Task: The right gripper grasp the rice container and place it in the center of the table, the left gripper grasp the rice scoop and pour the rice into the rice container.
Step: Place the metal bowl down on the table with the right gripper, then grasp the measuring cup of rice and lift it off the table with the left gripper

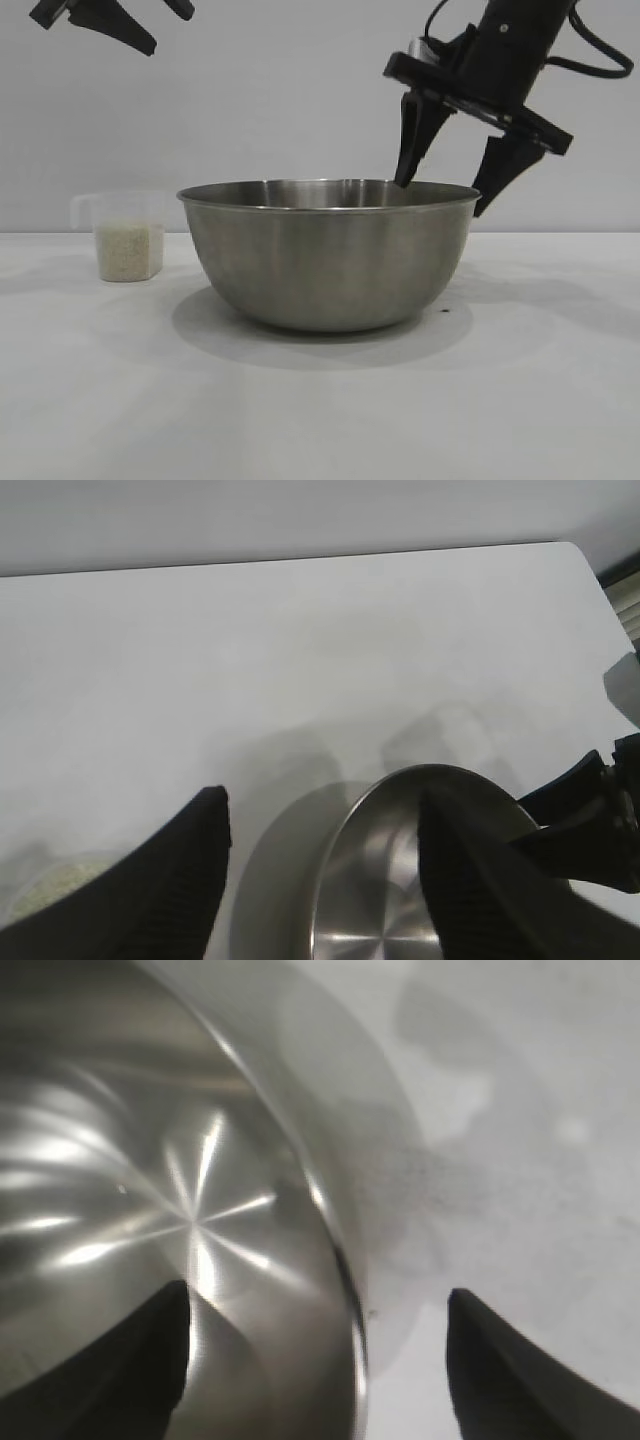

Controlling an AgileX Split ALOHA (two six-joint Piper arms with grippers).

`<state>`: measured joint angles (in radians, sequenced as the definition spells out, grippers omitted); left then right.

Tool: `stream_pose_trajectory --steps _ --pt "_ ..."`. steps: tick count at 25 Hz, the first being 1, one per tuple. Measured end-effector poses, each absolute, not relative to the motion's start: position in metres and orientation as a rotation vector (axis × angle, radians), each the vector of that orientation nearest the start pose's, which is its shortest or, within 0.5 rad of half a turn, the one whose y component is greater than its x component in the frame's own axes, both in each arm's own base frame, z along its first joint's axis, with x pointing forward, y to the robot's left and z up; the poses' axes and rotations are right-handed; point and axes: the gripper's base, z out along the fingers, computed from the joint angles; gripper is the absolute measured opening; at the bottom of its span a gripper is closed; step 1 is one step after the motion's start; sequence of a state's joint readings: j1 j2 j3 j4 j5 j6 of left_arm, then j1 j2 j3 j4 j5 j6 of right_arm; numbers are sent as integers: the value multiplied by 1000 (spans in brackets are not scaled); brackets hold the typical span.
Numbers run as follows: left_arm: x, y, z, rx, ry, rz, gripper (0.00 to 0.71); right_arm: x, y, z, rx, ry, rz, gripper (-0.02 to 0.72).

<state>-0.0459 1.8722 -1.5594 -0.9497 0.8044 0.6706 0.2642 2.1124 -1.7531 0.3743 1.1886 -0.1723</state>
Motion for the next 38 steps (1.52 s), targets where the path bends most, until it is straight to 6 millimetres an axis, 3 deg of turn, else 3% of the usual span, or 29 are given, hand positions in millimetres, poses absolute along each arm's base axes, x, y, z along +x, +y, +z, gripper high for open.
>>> stream_pose_trajectory --steps 11,24,34,38 --pt "420 -73 295 249 2278 -803 411 417 95 246 -374 2920 422 475" --pt "420 -73 295 249 2278 -803 411 421 56 245 -351 2957 190 475" --pt "420 -73 295 251 2277 -802 411 423 14 246 -211 2965 165 475" --pt "420 -73 295 251 2277 -802 411 422 7 253 -187 2950 159 475"
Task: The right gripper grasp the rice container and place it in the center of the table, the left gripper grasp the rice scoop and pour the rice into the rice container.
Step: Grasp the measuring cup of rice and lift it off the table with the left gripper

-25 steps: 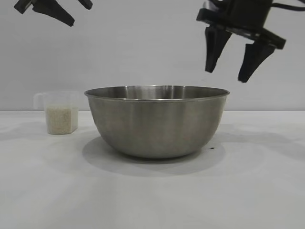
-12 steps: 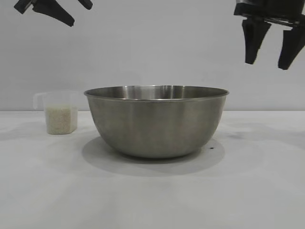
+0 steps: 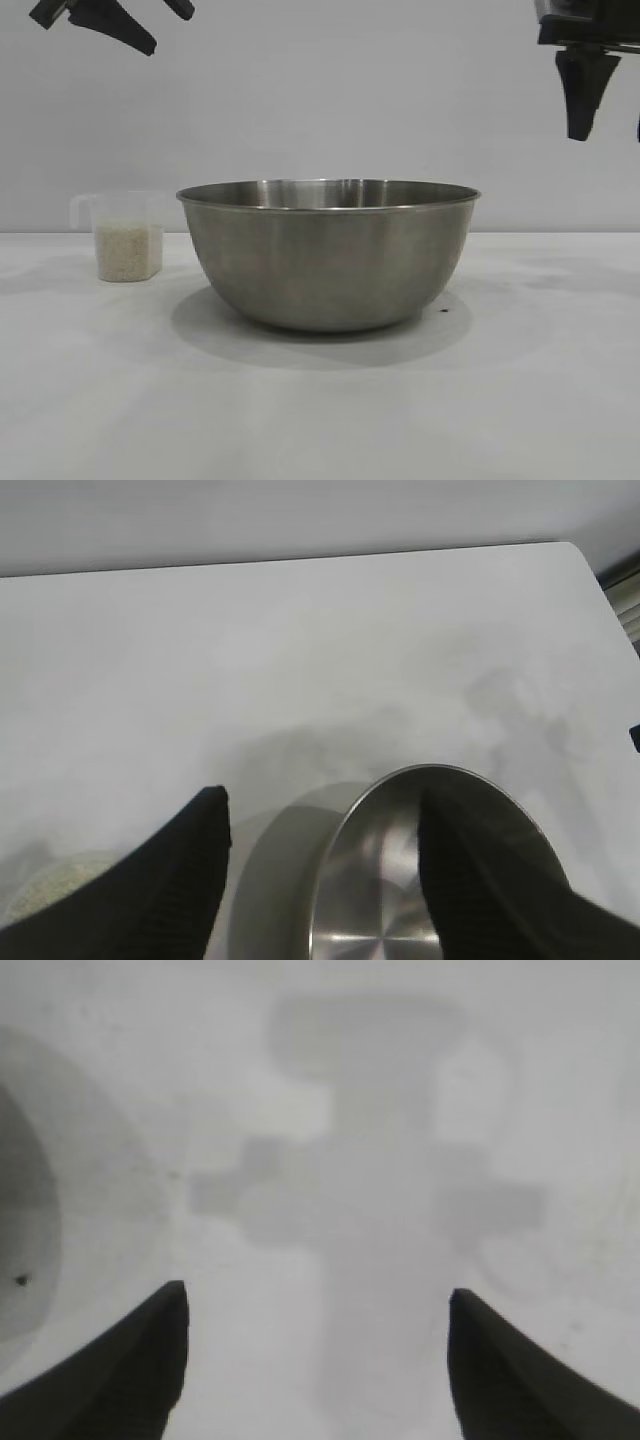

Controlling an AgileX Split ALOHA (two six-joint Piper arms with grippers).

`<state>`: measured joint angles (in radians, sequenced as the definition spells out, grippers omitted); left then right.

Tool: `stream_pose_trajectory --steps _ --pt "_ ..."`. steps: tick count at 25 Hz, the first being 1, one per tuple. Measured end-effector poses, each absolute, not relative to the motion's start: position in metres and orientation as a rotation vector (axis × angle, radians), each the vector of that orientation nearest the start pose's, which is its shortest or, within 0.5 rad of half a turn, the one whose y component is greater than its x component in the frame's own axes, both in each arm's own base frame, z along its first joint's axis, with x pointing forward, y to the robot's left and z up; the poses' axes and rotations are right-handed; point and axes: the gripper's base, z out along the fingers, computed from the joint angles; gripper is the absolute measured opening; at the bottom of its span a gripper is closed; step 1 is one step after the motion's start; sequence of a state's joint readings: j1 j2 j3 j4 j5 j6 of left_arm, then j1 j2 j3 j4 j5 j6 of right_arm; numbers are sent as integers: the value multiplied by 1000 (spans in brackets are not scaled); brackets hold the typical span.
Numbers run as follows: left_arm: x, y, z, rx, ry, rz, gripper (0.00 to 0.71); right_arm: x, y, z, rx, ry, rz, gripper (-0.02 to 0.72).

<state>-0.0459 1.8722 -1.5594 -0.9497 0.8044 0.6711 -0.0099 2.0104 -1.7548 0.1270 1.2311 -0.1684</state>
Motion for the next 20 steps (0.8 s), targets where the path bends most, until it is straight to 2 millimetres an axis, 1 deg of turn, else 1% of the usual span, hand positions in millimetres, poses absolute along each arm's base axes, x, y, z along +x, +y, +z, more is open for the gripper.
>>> stream_pose_trajectory --steps 3,6,12,20 --pt "420 -73 295 249 2278 -803 411 419 6 260 -192 2933 153 475" --pt "420 -73 295 249 2278 -803 411 413 6 275 -193 2899 148 475" --pt "420 -73 295 249 2278 -803 411 394 6 317 -198 2804 120 475" --pt "420 -73 295 251 2277 -802 411 366 5 363 -202 2693 90 475"
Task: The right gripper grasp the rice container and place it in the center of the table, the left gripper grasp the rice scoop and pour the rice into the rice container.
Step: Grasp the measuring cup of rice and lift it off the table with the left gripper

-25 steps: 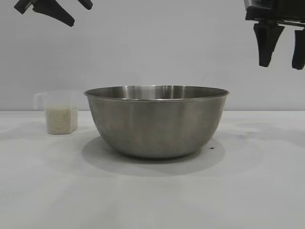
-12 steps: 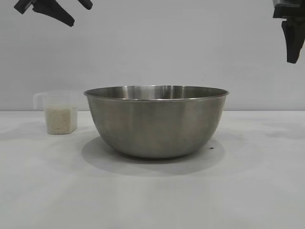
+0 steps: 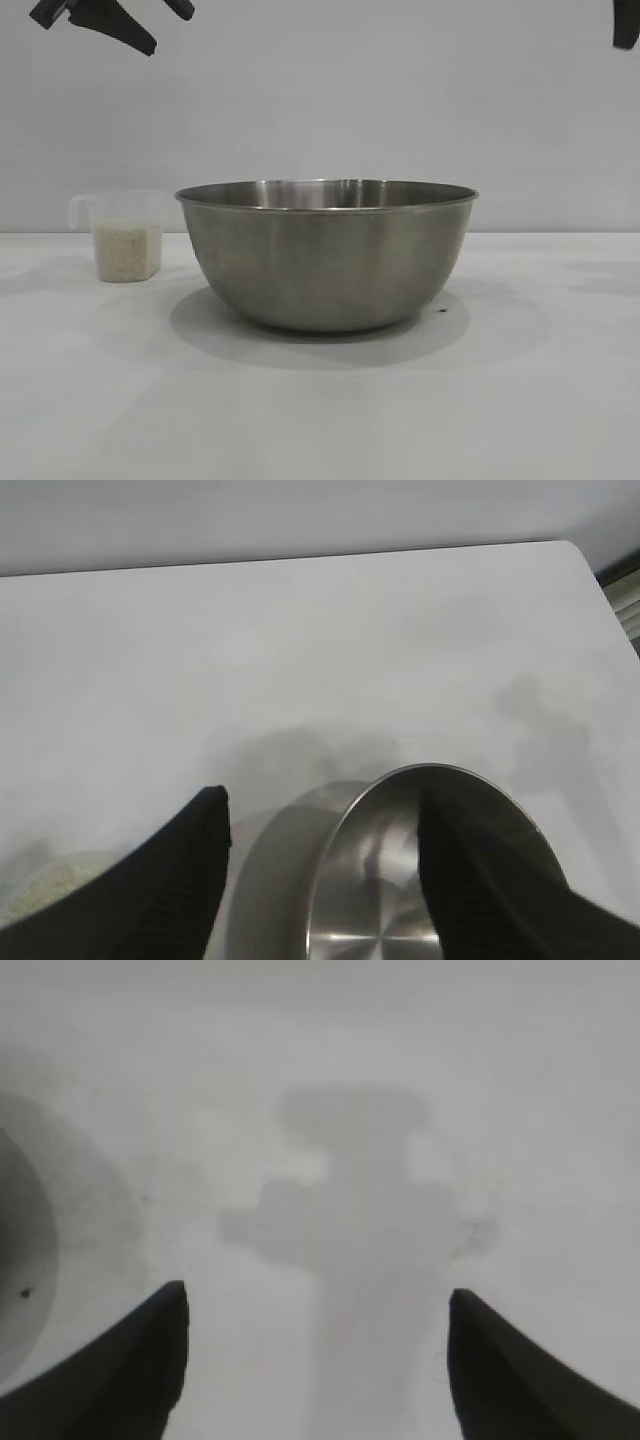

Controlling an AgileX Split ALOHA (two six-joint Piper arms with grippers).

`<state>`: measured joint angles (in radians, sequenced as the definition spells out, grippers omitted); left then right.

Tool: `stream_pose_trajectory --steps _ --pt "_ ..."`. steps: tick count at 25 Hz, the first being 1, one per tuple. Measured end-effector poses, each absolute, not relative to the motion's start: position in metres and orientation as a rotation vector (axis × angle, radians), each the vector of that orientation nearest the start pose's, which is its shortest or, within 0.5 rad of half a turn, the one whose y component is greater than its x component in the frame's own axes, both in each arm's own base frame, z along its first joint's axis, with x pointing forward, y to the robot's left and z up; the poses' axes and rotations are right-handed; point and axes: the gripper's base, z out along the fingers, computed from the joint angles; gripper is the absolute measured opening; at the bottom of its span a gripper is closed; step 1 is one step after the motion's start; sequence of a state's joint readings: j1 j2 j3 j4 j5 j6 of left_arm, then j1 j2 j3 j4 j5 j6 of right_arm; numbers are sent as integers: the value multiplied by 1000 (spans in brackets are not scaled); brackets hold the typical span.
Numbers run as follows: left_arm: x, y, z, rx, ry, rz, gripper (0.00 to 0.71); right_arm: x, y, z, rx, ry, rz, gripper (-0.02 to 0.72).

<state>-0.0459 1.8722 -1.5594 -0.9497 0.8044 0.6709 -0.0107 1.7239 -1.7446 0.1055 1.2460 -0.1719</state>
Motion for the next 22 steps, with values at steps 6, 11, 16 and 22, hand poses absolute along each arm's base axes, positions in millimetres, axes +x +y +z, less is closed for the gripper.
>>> stream_pose_trajectory --steps 6,11,16,22 --pt "420 -73 295 251 2277 -802 411 334 6 379 -202 2664 86 475" --pt "420 -73 295 251 2277 -802 411 300 6 384 -202 2663 86 475" --pt "420 -73 295 248 2278 -803 411 256 6 393 -203 2629 82 475" --pt "420 -73 295 250 2277 -802 411 205 7 389 -203 2612 79 475"
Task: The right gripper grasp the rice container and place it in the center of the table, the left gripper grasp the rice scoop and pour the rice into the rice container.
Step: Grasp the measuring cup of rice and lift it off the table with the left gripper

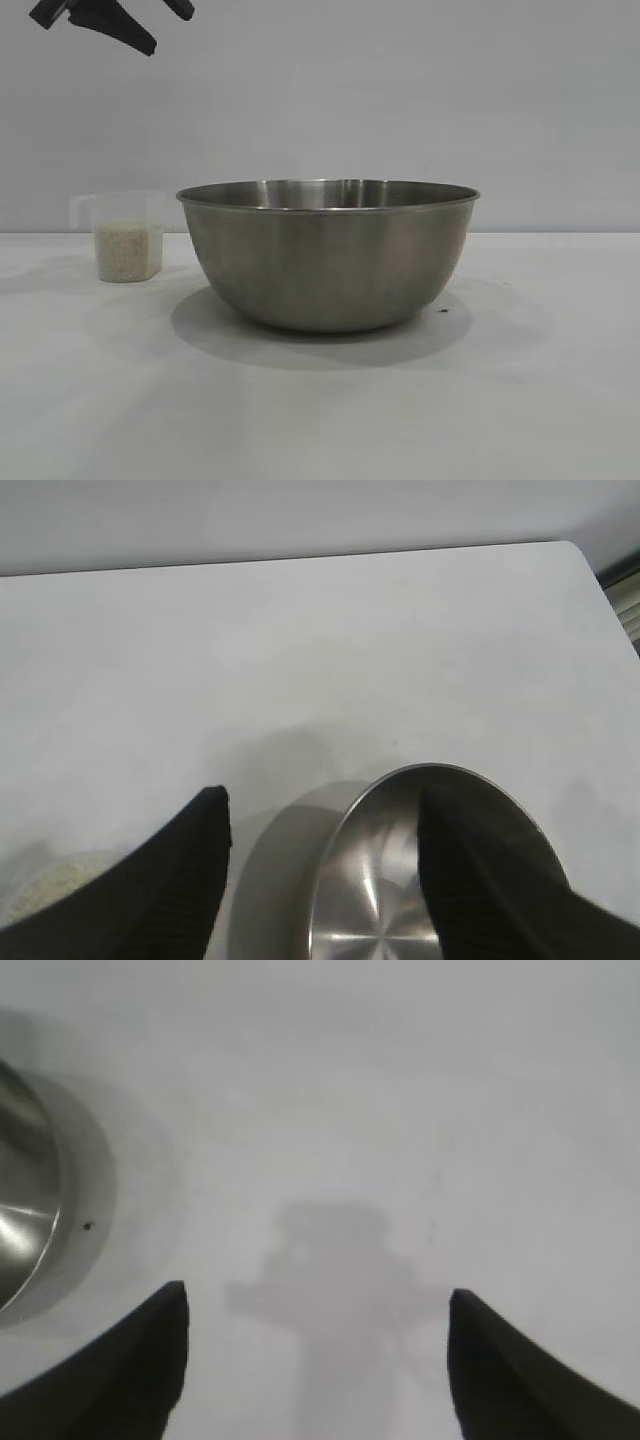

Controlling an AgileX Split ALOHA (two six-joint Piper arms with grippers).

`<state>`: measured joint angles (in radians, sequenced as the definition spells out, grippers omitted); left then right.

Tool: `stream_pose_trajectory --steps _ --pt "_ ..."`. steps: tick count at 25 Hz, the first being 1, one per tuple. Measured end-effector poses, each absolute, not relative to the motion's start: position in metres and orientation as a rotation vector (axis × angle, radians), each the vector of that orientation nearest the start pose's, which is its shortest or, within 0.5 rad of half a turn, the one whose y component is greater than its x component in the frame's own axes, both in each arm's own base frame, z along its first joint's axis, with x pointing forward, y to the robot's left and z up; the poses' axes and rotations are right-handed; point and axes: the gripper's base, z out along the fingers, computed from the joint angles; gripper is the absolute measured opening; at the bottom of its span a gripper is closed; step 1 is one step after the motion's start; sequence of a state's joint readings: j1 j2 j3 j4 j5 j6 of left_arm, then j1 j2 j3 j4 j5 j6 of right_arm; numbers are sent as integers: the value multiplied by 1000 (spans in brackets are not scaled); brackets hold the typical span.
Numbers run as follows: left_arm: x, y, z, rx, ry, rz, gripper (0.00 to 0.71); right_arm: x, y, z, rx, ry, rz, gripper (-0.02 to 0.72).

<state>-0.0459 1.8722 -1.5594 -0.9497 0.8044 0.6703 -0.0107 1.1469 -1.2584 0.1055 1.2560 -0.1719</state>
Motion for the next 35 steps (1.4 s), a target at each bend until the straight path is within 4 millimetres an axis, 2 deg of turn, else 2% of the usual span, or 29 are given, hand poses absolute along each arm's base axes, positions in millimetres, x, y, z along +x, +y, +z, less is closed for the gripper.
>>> stream_pose_trajectory --steps 13,21,28,35 --pt "420 -73 295 250 2277 -802 411 113 8 344 -203 2607 79 475" --pt "420 -73 295 250 2277 -802 411 69 9 323 -203 2538 79 475" --pt "420 -73 295 250 2277 -802 411 46 12 301 -237 2505 109 475" --pt "420 -73 295 252 2277 -801 411 40 13 282 -267 2534 116 475"
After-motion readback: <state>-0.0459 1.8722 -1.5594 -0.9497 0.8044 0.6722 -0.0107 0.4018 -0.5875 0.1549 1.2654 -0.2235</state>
